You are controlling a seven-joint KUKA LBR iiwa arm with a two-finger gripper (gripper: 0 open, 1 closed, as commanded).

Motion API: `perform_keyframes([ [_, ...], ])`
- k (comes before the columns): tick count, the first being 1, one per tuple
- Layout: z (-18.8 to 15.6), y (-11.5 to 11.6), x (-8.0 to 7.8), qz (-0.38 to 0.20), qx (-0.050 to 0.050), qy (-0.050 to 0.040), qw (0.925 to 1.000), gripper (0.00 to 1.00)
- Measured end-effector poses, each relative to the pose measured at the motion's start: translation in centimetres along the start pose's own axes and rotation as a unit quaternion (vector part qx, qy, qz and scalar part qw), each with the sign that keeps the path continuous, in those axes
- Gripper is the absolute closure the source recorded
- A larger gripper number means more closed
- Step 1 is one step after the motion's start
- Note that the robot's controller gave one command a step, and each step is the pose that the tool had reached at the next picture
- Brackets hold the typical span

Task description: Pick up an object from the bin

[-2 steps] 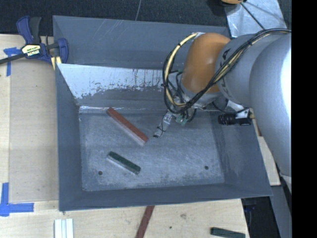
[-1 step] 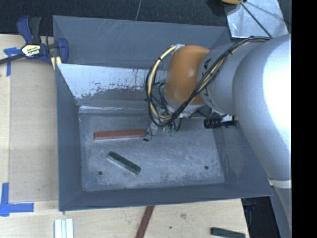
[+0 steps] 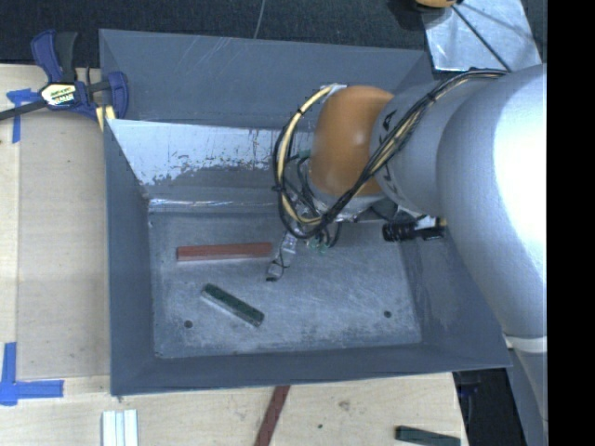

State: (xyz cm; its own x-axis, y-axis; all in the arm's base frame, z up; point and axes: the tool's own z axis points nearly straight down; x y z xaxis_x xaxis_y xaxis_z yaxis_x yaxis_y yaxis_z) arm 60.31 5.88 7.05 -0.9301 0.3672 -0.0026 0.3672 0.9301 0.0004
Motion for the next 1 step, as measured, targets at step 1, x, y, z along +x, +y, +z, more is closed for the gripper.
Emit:
perform_keyframes([
  [1,0.0,0.0,0.0,0.0,0.0,0.0,1.0,0.0],
])
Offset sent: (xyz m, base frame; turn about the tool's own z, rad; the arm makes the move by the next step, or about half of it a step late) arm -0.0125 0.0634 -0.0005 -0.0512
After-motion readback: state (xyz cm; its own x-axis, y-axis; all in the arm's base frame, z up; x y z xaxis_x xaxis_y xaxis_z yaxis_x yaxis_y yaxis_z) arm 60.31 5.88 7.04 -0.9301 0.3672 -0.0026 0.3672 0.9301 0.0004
